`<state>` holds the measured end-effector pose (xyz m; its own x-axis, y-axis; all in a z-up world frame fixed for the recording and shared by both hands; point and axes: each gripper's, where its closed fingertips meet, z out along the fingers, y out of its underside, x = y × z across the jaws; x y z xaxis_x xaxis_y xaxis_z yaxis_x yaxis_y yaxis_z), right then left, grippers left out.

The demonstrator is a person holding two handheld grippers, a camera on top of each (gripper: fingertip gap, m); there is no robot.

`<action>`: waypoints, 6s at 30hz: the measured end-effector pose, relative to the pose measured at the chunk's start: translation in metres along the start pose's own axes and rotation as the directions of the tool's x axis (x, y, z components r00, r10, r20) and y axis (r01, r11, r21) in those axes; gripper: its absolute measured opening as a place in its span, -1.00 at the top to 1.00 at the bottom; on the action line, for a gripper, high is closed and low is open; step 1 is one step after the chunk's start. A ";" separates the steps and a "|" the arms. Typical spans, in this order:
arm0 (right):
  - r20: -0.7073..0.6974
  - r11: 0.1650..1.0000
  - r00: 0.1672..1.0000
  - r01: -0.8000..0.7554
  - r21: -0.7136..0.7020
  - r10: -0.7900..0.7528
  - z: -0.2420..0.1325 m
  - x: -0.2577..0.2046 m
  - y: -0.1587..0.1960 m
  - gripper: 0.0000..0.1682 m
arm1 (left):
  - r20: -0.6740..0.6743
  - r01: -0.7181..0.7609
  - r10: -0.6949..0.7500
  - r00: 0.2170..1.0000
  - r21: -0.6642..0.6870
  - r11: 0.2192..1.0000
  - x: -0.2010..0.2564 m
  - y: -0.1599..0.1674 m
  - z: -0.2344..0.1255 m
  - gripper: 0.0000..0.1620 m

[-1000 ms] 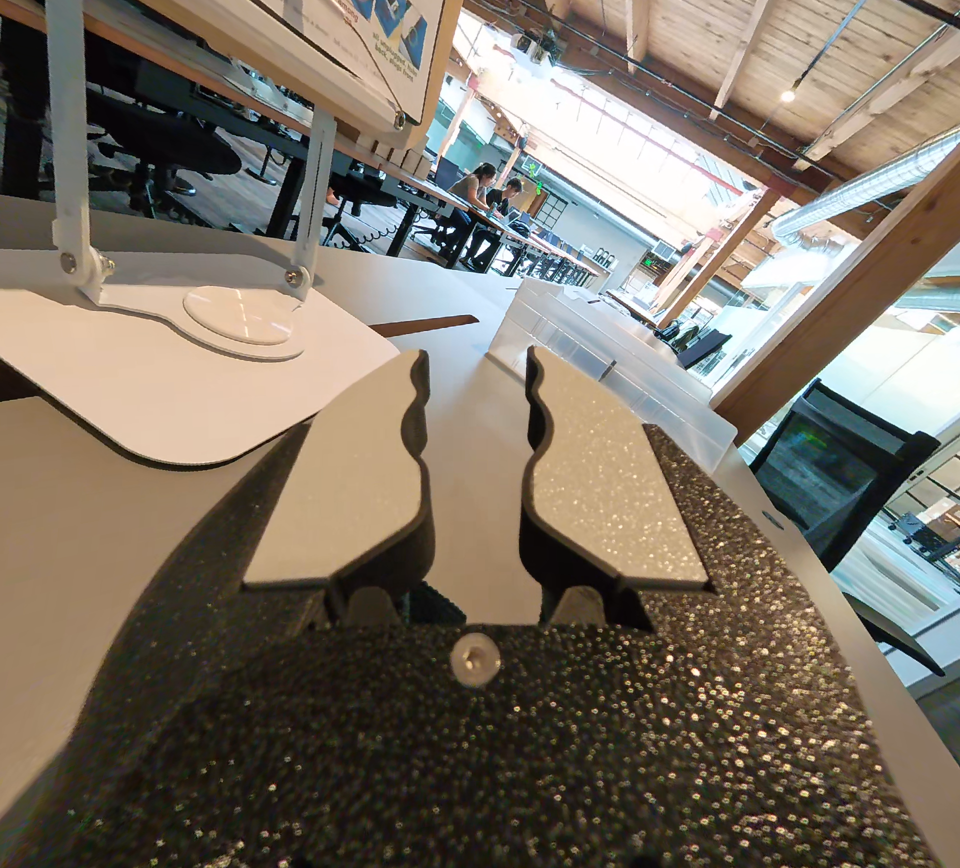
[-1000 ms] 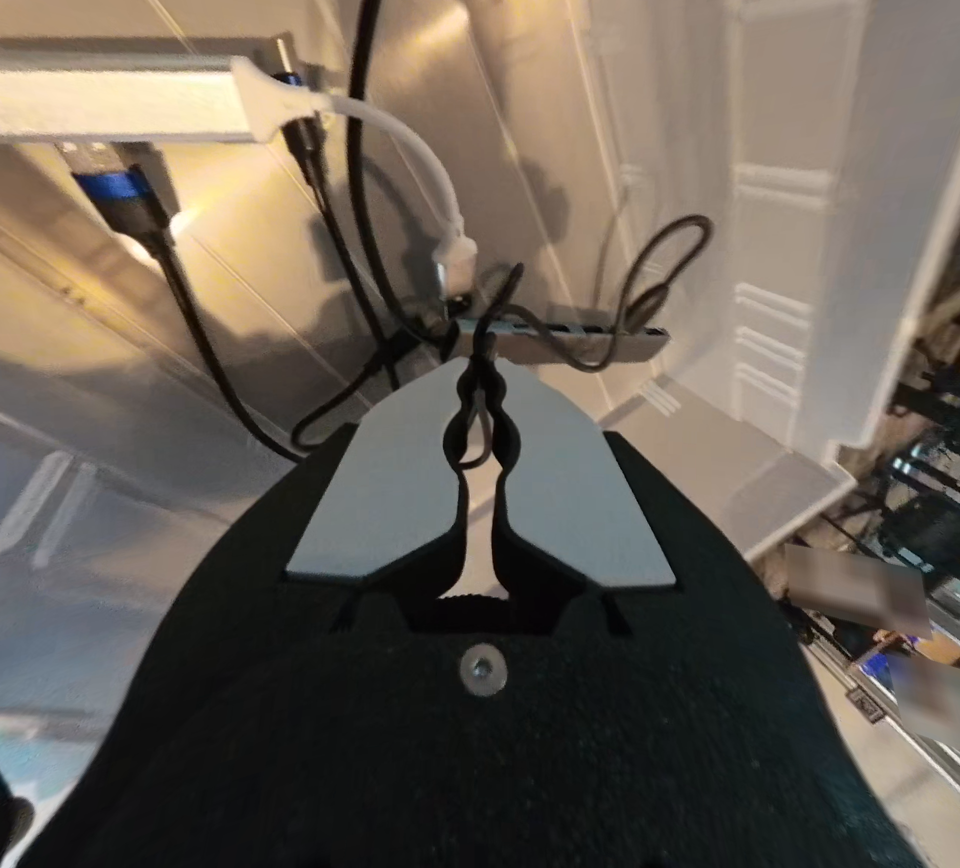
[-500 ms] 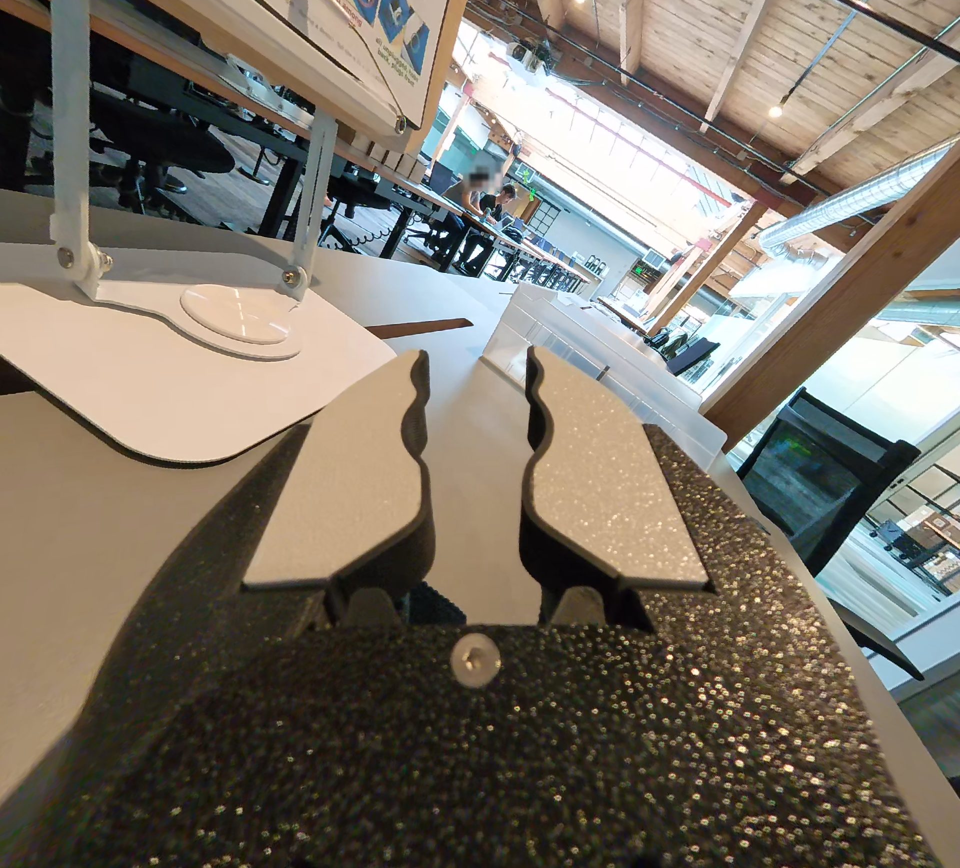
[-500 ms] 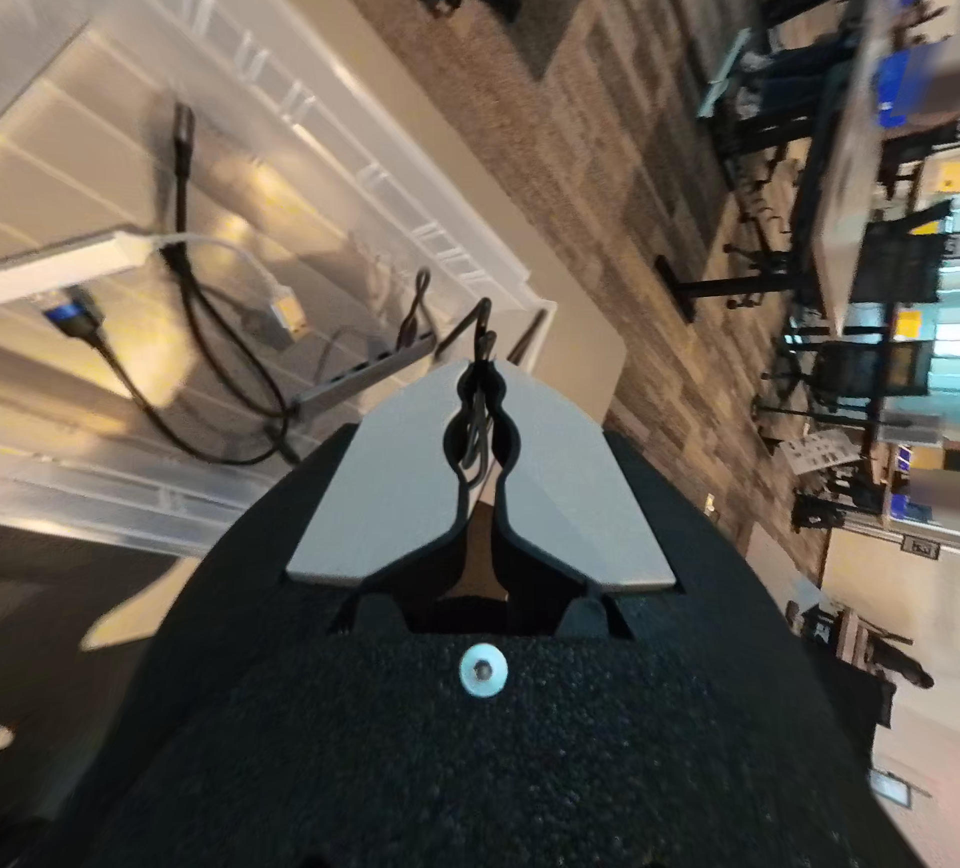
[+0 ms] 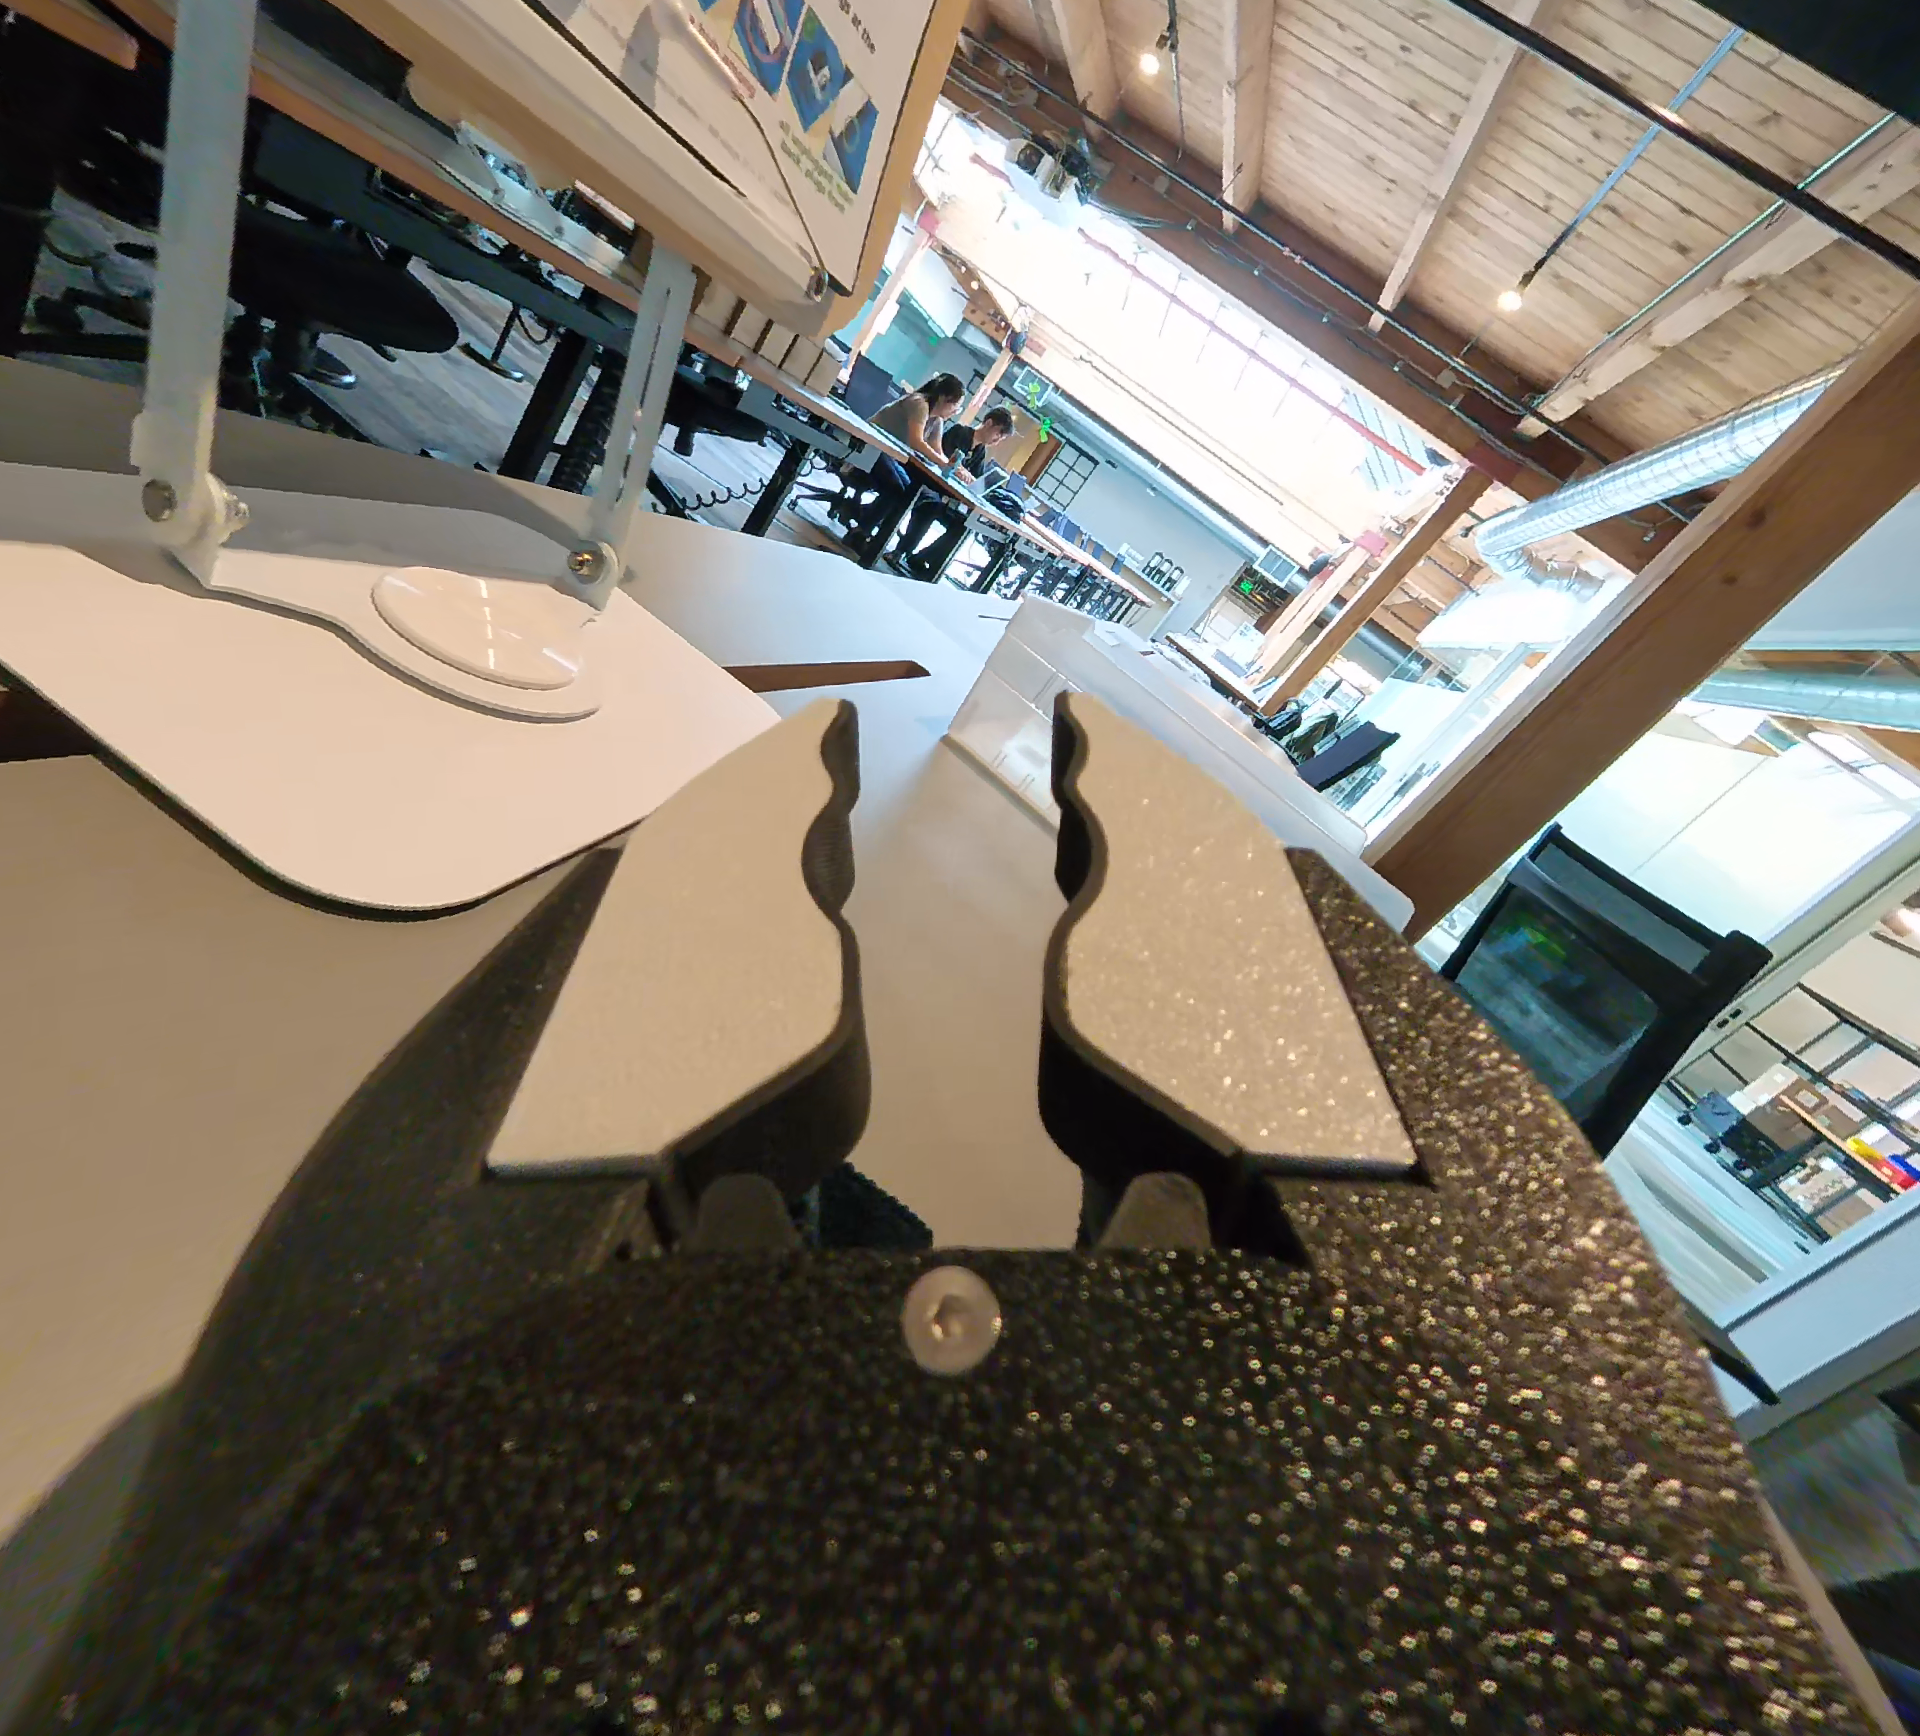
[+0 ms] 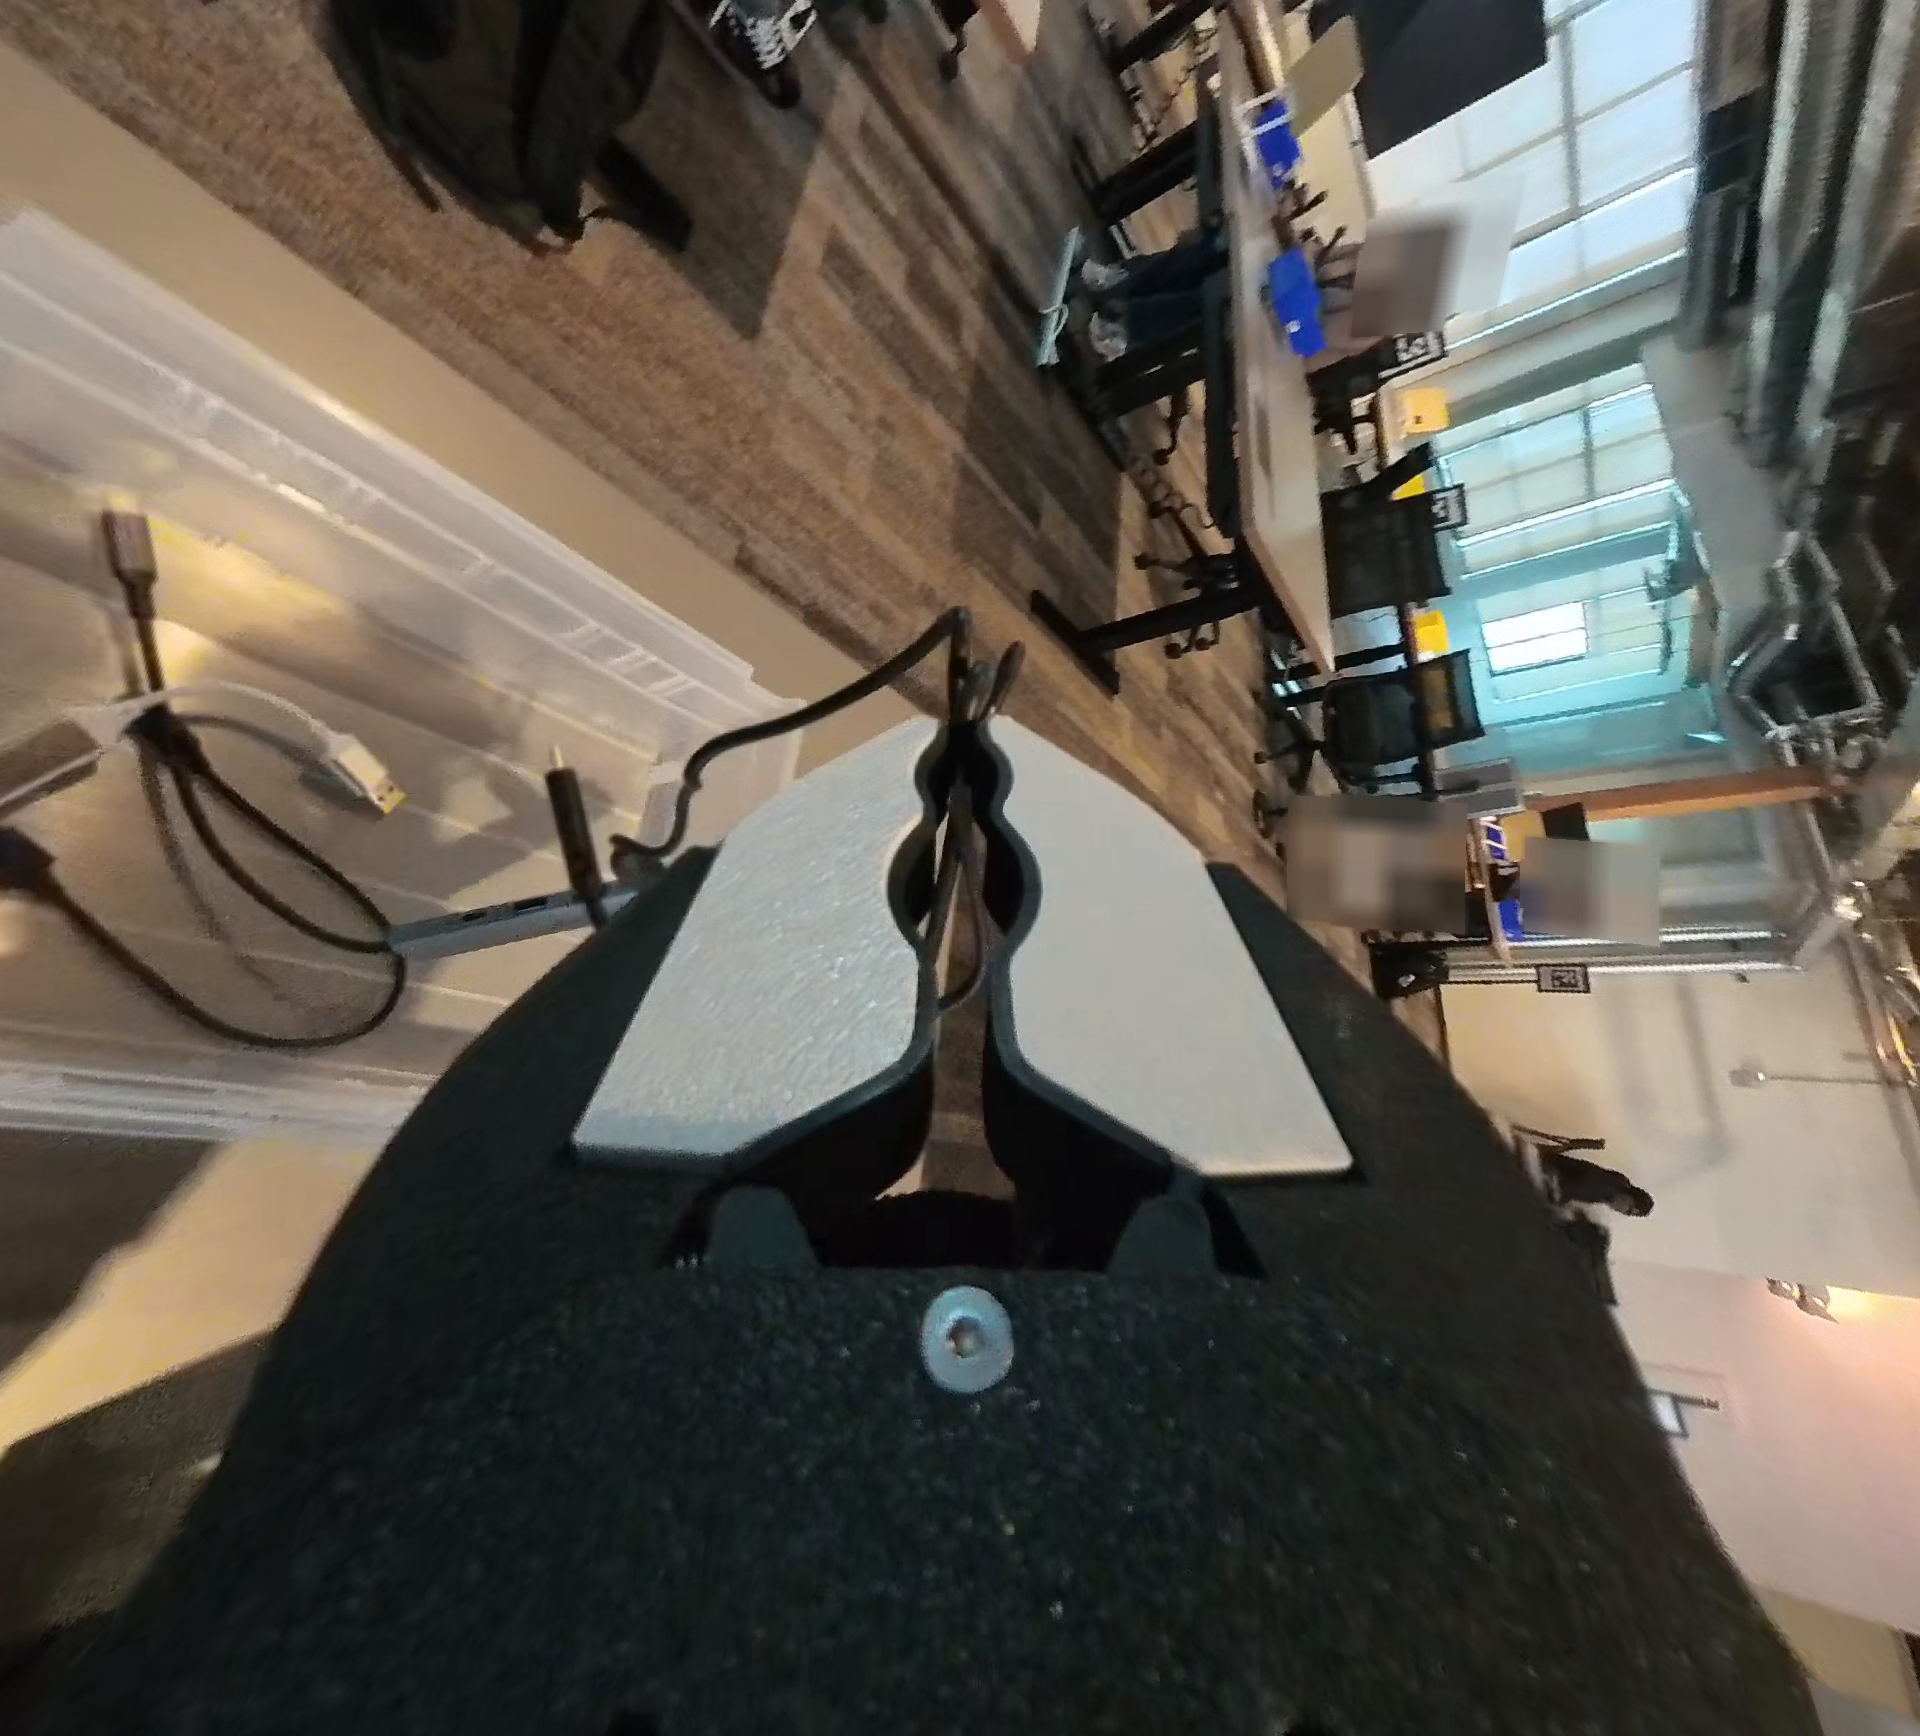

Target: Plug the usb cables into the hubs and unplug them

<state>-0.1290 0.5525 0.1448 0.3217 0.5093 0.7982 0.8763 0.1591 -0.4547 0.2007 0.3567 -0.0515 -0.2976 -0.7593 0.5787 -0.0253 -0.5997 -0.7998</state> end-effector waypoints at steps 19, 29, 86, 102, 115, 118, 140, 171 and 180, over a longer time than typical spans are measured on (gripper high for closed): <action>-0.414 0.992 0.903 -0.080 0.100 0.114 -0.194 0.129 -0.044 0.97 | 0.052 0.023 -0.029 0.998 0.120 0.993 -0.022 -0.032 -0.041 0.57; -0.563 0.989 0.814 -0.084 0.125 0.141 -0.276 0.164 -0.036 0.97 | 0.028 0.016 -0.019 0.999 0.108 0.994 -0.020 -0.033 -0.047 0.58; -0.200 0.685 0.659 -0.663 0.302 0.725 -0.418 -0.158 0.298 0.72 | -0.434 -0.137 0.143 0.890 0.045 0.990 0.136 0.057 0.017 0.90; -0.064 0.656 0.658 -0.729 0.195 0.750 -0.464 -0.160 0.311 0.58 | -0.424 -0.127 0.114 0.898 -0.001 0.992 0.128 0.060 0.021 0.90; 0.106 0.576 0.576 -0.817 0.035 0.811 -0.351 -0.158 0.268 0.50 | -0.492 -0.274 0.193 0.849 -0.097 0.957 0.143 0.084 0.021 0.89; 0.134 0.537 0.535 -0.843 0.023 0.834 -0.351 -0.163 0.273 0.63 | -0.526 -0.296 0.199 0.827 -0.105 0.950 0.148 0.088 0.020 0.89; 0.203 0.589 0.557 -0.790 -0.170 0.806 -0.355 -0.201 0.279 0.88 | -0.521 -0.376 0.300 0.799 -0.044 0.925 0.151 0.075 0.011 0.63; 0.193 0.428 0.436 -0.900 0.083 0.879 -0.322 -0.190 0.274 0.88 | -0.511 0.032 0.031 0.859 0.112 0.993 0.138 0.044 0.008 0.89; 0.186 0.442 0.443 -0.896 0.050 0.877 -0.323 -0.193 0.275 0.88 | -0.508 0.005 0.054 0.860 0.115 0.993 0.139 0.044 0.007 0.89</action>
<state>0.1659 0.2250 -0.0069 0.8442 0.5227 -0.1190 0.0809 -0.3438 -0.9356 0.1651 0.2229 -0.0055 -0.7421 -0.5569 0.3730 0.0831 -0.6287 -0.7732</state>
